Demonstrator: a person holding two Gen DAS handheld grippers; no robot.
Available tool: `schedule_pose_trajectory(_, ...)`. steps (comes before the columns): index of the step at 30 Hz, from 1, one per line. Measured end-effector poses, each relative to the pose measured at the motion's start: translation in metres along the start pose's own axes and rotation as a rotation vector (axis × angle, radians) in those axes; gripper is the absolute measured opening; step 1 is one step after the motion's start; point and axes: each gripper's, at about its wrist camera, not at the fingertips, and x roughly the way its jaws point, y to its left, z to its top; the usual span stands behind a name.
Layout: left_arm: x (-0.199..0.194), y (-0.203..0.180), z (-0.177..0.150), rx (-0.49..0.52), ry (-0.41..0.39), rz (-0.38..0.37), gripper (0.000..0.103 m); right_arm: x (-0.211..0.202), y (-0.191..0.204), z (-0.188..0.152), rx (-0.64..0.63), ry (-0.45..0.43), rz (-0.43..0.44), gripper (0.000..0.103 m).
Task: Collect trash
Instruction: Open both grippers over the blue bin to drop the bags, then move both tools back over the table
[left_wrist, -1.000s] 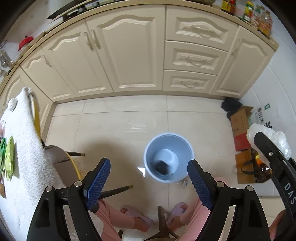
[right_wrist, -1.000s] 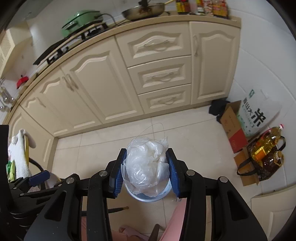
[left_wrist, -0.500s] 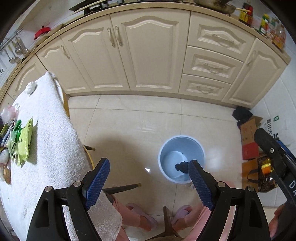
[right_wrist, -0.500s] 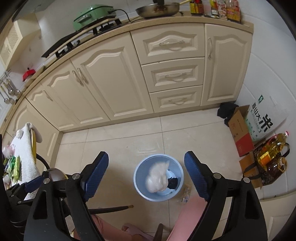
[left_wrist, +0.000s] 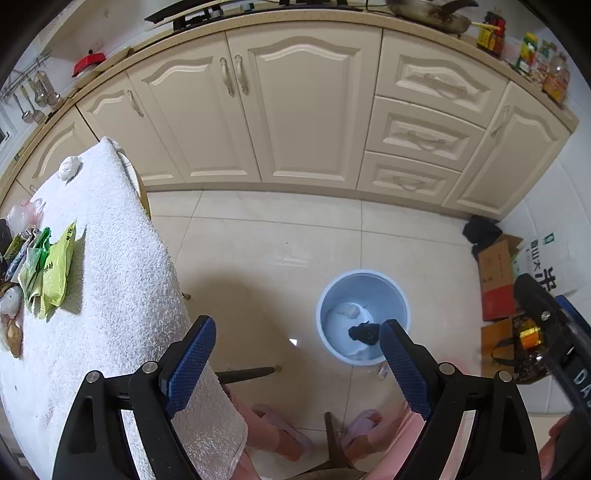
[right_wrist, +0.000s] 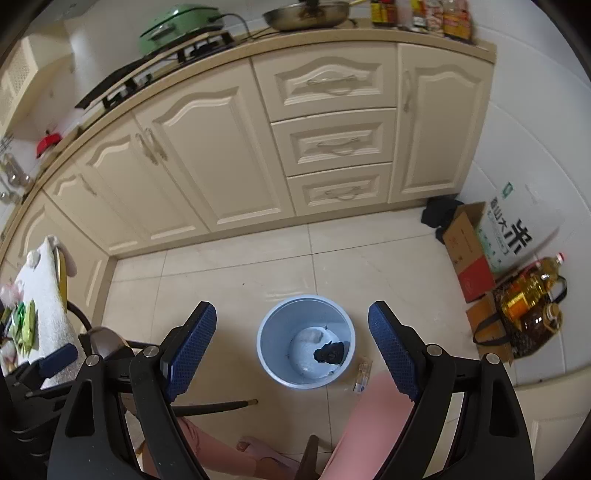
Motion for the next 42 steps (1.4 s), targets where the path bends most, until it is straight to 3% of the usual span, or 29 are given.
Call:
schedule_pose_trajectory(4, -0.007, -0.001, -0.01, 0.006, -0.021, 0.033, 0.087, -0.012, -0.004, -0.001, 0.056, -0.015, -0.009, 0.086)
schedule_pose_trajectory(8, -0.016, 0.002, -0.02, -0.012, -0.025, -0.005, 0.087, -0.019, -0.006, -0.004, 0.082, -0.017, 0.002, 0.086)
schedule_pose_trajectory(13, -0.032, 0.009, -0.036, -0.011, -0.076, 0.006, 0.087, -0.032, -0.003, -0.014, 0.086, -0.031, 0.024, 0.086)
schedule_pose_trajectory(17, -0.044, 0.006, -0.055, 0.014, -0.101, 0.043, 0.087, -0.049, 0.002, -0.022, 0.061, -0.085, 0.099, 0.086)
schedule_pose_trajectory(26, -0.088, 0.015, -0.094, -0.004, -0.147, 0.007, 0.087, -0.097, 0.021, -0.041, -0.018, -0.213, 0.19, 0.086)
schedule_pose_trajectory(32, -0.129, 0.033, -0.12, -0.033, -0.209, 0.019, 0.087, -0.119, 0.035, -0.05, -0.055, -0.245, 0.24, 0.087)
schedule_pose_trajectory(42, -0.184, 0.074, -0.176, -0.134, -0.272, 0.072, 0.088, -0.143, 0.077, -0.065, -0.162, -0.26, 0.291, 0.099)
